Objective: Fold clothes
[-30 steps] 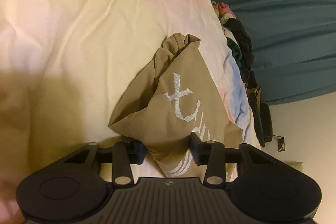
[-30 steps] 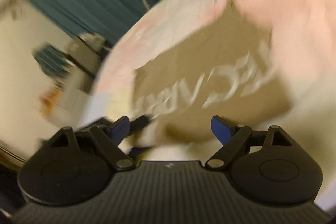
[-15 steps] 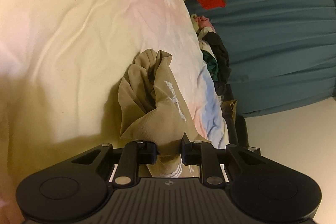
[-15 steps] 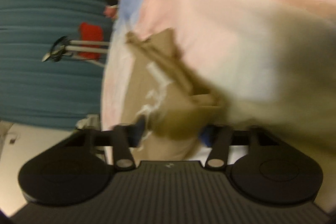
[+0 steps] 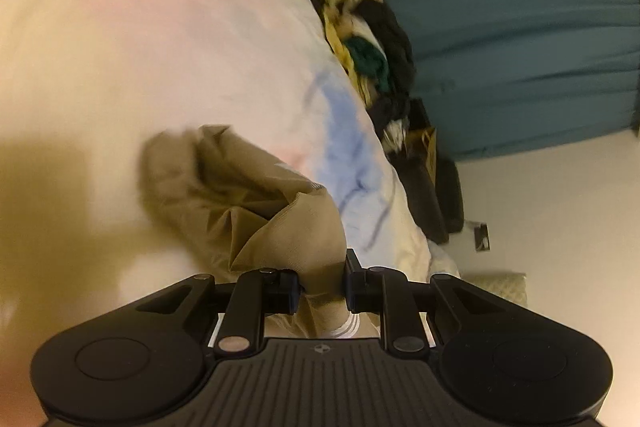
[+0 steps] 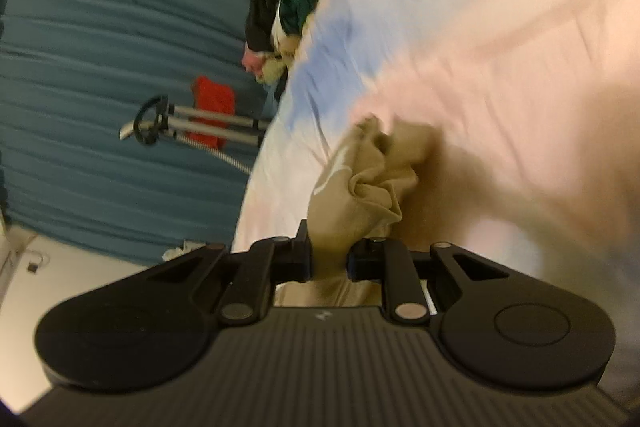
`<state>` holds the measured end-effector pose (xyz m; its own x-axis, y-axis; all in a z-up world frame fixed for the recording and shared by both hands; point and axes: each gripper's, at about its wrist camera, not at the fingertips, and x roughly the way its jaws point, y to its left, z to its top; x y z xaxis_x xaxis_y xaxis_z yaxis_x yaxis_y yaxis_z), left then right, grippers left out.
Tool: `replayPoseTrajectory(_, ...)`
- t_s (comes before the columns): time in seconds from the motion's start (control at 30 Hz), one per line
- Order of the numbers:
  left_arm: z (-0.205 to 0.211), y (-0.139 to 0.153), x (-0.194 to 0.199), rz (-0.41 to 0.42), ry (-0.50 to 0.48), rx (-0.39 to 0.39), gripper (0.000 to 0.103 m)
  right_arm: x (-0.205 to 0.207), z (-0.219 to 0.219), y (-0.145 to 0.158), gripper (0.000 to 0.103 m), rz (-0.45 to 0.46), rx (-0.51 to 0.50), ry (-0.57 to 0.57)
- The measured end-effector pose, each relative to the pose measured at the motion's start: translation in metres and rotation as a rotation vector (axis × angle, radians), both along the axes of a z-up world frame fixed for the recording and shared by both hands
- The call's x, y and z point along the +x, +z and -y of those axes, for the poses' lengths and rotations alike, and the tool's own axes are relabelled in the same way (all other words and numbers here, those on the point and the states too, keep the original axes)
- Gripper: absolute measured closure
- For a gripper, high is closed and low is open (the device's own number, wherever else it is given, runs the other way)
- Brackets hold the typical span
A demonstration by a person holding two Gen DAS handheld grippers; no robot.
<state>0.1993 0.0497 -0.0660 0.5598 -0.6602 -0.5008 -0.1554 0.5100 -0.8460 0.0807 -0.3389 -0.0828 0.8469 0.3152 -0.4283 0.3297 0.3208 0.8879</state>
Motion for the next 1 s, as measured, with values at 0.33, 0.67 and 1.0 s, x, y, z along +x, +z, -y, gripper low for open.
replayPoseTrajectory(0.33,0.143,0.077,0.162,0.188,-0.102,0.023,0.082,0.13,0.107,0.089,0.084,0.111,-0.204,-0.088)
replayPoseTrajectory(0.67,0.246,-0.016,0.218,0.286,-0.221,0.232,0.081,0.176,0.152,-0.004,0.083,0.025,-0.333,-0.125)
replayPoseTrajectory(1.0,0.236,-0.083,0.182,0.312,-0.368,0.42,0.071,0.134,0.133,-0.097,0.08,-0.111,-0.257,-0.115)
